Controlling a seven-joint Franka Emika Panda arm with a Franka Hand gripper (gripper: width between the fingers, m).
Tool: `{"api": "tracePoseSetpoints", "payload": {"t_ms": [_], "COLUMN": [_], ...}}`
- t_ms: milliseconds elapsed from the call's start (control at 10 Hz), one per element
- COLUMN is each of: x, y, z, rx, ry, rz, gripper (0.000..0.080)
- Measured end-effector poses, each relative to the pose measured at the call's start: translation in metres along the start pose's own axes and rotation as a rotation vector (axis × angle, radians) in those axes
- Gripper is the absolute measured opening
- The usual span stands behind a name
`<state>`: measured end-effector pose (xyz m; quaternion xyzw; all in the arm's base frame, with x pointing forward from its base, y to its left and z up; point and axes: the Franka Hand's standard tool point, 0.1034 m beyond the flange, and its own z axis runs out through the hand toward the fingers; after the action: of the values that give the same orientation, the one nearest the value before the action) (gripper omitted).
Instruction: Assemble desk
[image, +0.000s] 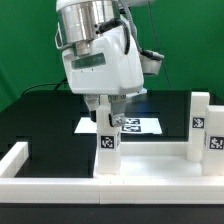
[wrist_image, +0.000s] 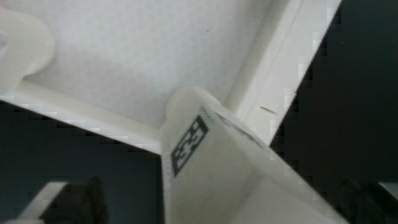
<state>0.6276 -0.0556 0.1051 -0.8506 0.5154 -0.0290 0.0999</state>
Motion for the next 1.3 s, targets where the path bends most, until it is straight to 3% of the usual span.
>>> {"api": "tracePoseSetpoints", "payload": {"t_ms": [200,400,500,600,700,800,900,1000,1300], "x": [0.001,-0.006,-0.009,-0.006,-0.006,-0.005,-0.002,0.0,0.0], "y": [0.001,-0.012,-0.016,-0.015,-0.015,-0.015,-0.011,-0.008,-0.008], "z": [0.0,0.003,0.007,0.006,0.006,0.006,0.006,0.006,0.007], "rx": [-0.007,-0.061,-0.069,-0.068,-0.069,-0.07,-0.078,-0.086,-0.091], "ry": [0.002,-0.036,-0.058,-0.049,-0.048,-0.048,-0.042,-0.037,-0.019], "rz": [-0.16,-0.588,-0.669,-0.615,-0.599,-0.585,-0.53,-0.439,-0.115], "gripper": [0.0649,0.0649,0.0649,0.0649,0.0559,0.0375,0.0375,0.0301,0.0298]}}
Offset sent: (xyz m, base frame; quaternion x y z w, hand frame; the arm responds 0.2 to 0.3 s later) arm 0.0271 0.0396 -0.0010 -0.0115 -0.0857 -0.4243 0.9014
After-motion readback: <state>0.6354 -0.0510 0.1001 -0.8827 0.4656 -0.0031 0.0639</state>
